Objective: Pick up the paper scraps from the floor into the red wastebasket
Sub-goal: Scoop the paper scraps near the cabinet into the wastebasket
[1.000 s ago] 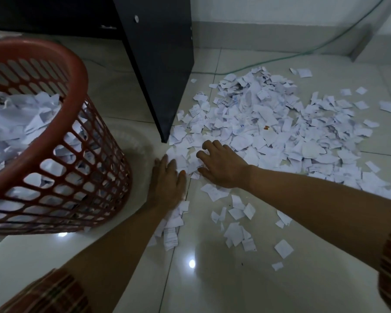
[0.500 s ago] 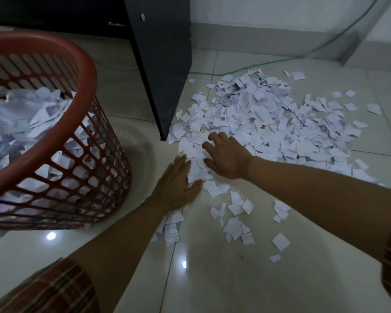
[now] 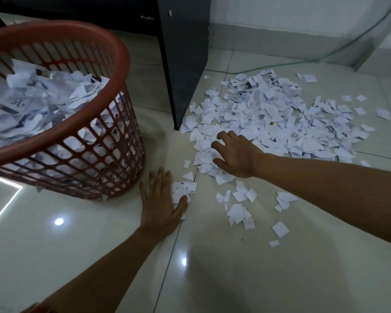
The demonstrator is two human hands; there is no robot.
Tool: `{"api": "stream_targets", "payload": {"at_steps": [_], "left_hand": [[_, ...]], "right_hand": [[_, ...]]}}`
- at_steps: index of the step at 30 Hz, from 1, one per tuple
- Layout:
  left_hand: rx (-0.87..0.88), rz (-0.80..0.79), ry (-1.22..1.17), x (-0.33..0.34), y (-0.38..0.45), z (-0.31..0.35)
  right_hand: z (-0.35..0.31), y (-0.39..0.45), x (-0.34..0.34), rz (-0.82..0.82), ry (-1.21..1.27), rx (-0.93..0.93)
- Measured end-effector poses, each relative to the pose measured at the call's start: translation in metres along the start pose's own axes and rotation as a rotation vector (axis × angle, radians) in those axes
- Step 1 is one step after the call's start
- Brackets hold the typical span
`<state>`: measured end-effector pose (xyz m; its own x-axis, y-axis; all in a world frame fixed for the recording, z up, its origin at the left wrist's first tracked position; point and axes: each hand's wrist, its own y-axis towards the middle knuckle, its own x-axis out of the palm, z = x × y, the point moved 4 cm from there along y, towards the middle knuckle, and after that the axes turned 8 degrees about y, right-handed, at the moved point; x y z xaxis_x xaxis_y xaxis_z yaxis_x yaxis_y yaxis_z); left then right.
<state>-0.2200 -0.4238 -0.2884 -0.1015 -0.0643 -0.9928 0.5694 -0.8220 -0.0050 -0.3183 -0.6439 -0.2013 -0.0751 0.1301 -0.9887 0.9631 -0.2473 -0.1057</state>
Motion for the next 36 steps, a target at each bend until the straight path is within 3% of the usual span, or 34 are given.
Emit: {"api": "stream_targets", "payload": {"at_steps": [5,13,24,36], "left_hand": [[-0.142,-0.091,0.013,0.011,-0.019,-0.011],[-0.002,-0.203,0.049,0.017,0.013,0.041],[0.252,-0.111,-0.040,0.009,0.048,0.079],[0.238,-0.093,-0.017,0.023,0.072,0.103]], "right_hand": [[-0.013,-0.010,0.002,-0.052,-0.003,-0.033],[-0.018,-0.028,-0.005,-0.123,-0.052,0.001],[0.007,-0.063,-0.013,-0.168,-0.082,0.111],[0.015,-0.074,-0.003,-0.185,-0.017,0.097]]}}
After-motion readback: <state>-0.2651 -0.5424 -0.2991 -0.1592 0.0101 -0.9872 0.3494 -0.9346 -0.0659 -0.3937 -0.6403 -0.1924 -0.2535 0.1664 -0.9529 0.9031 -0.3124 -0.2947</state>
